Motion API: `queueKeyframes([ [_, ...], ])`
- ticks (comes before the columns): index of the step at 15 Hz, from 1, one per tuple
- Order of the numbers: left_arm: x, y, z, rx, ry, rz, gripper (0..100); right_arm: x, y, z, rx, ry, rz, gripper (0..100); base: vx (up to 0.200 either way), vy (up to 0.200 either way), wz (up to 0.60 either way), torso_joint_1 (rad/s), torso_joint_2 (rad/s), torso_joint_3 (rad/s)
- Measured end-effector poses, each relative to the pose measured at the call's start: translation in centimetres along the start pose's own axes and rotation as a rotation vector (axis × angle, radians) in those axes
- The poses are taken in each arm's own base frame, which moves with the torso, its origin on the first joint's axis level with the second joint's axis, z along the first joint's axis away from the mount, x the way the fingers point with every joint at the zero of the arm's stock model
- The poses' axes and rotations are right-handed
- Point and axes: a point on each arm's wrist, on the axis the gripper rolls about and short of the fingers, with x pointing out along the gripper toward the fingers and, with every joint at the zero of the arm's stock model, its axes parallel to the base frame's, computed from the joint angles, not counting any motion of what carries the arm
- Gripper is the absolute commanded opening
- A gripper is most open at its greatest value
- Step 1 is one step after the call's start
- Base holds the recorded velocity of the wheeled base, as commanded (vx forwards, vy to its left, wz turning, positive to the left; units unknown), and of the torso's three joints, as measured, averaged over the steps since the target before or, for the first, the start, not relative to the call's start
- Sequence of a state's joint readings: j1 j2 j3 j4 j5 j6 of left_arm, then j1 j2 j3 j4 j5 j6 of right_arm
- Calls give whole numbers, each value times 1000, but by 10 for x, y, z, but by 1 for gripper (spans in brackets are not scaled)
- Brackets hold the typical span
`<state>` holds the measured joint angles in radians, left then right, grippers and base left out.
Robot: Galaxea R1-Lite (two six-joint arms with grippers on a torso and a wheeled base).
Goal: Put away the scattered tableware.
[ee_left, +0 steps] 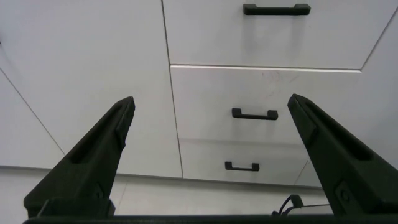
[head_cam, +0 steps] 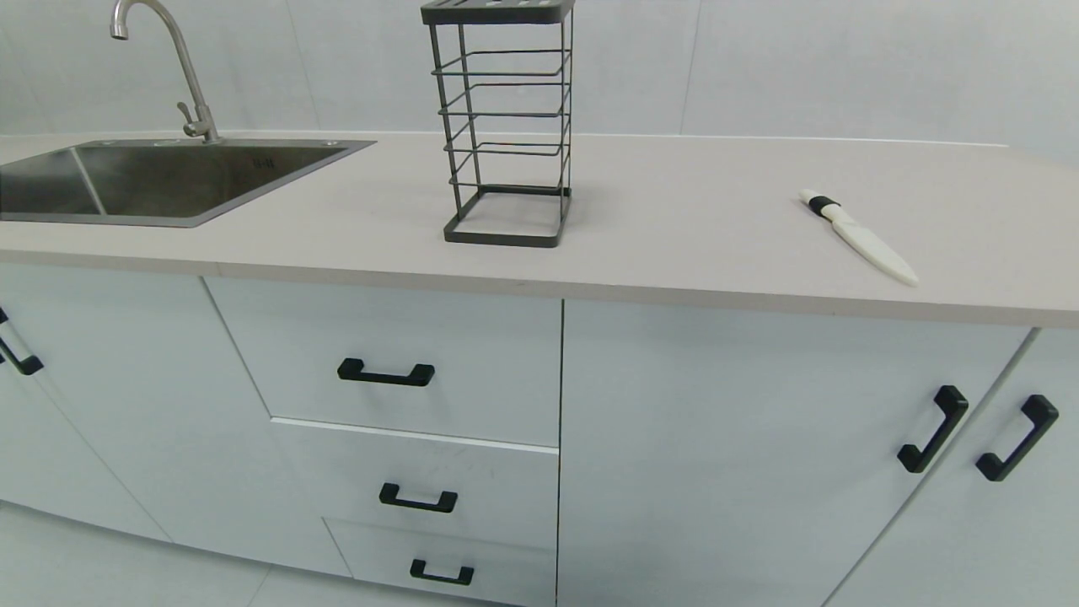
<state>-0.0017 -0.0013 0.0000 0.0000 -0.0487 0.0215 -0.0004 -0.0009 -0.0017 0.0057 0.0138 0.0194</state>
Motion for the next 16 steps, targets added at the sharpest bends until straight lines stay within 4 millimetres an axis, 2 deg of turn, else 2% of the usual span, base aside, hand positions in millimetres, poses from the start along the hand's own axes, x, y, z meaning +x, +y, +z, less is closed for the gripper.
queueKeyframes([
  [3, 0, 0, 0, -1, 0, 3, 100, 0, 0, 0, 1, 0, 1, 100, 0, 0, -600, 10, -1, 2],
  [9, 0, 0, 0, -4, 0, 5, 100, 0, 0, 0, -1, 0, 3, 100, 0, 0, 0, 0, 0, 0],
  [12, 0, 0, 0, -9, 0, 8, 100, 0, 0, 0, -1, 0, 3, 100, 200, 0, 0, -4, 1, 2],
  [16, 0, 0, 0, -10, 1, 7, 100, 0, 0, 0, -1, 0, 3, 100, 0, 0, 0, 0, 0, 0],
])
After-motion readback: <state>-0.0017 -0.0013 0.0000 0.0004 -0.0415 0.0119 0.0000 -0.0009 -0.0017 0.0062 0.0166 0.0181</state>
